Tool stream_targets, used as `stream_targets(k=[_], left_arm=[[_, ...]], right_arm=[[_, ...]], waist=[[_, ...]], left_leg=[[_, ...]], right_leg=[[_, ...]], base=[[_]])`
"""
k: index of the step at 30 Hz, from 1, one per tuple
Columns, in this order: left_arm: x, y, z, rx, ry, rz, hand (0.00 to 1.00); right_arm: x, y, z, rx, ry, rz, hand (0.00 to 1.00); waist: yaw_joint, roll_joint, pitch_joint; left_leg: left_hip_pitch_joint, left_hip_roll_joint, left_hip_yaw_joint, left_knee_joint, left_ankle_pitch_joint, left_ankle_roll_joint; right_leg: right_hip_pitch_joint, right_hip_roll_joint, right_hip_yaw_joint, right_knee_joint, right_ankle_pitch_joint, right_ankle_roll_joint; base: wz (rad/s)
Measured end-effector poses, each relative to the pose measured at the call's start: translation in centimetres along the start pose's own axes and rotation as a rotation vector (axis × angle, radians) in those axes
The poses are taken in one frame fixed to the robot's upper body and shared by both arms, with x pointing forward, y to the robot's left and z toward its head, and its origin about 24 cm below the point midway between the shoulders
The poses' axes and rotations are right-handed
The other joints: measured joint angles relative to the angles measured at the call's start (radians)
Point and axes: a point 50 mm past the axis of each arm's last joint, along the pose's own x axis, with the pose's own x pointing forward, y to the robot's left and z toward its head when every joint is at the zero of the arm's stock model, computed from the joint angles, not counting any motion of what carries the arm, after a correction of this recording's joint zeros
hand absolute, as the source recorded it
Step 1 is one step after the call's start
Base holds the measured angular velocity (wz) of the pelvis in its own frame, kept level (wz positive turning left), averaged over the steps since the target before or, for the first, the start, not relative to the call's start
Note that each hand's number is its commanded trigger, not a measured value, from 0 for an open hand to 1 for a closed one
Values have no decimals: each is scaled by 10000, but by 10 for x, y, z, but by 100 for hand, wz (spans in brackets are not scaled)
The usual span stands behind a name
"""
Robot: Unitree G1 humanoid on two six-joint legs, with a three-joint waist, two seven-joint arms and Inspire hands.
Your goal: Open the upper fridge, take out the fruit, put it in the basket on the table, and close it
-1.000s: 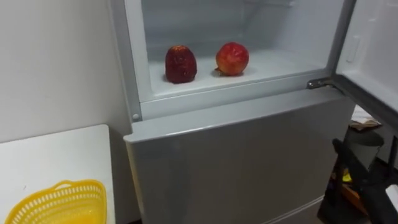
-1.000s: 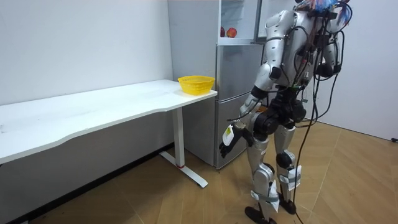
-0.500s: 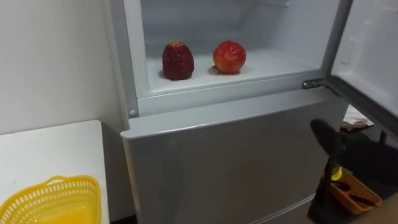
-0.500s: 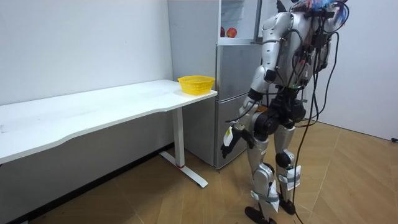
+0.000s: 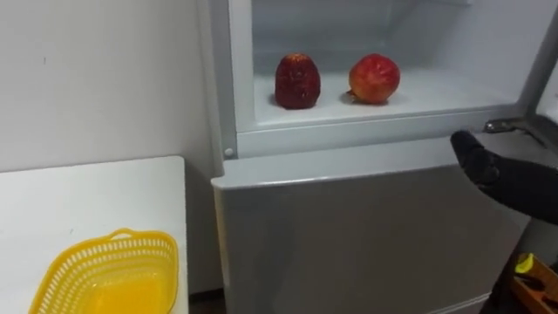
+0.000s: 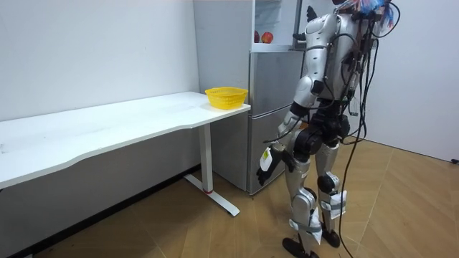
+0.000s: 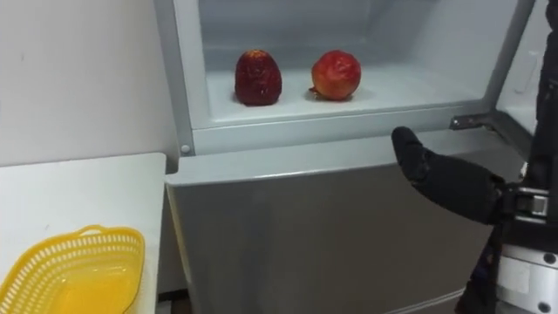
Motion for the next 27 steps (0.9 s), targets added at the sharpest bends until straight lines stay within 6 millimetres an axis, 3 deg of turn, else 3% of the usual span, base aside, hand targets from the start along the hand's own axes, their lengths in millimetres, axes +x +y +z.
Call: stream_targets(k=[2,7,20,27], left_arm=[[0,0,-1,-1,45,-53,0],[0,0,-2,-6,117,-155,0],[1,-2,3,670,141,-368,0],[2,-1,5,813,141,-453,0]], right_arm=[[8,1,-11,168,465,-114,0],[18,6,-19,275,682,-254,0],[31,12,-8,742,181,-301,0],[38,18,-1,937,-172,-54,0]], waist=[[159,-68,-18],[301,-117,-31],[746,-110,-40],[802,-118,-47]], left_leg=[[62,-3,-63,3,0,0],[48,-7,-143,6,2,-2],[53,-30,-292,16,6,-9],[60,-31,-336,14,6,-10]], right_leg=[[69,1,-16,-4,0,0],[103,0,-120,-9,0,0],[192,8,-121,-168,1,-1],[227,8,-122,-158,1,-2]], base=[[7],[4],[3],[0]])
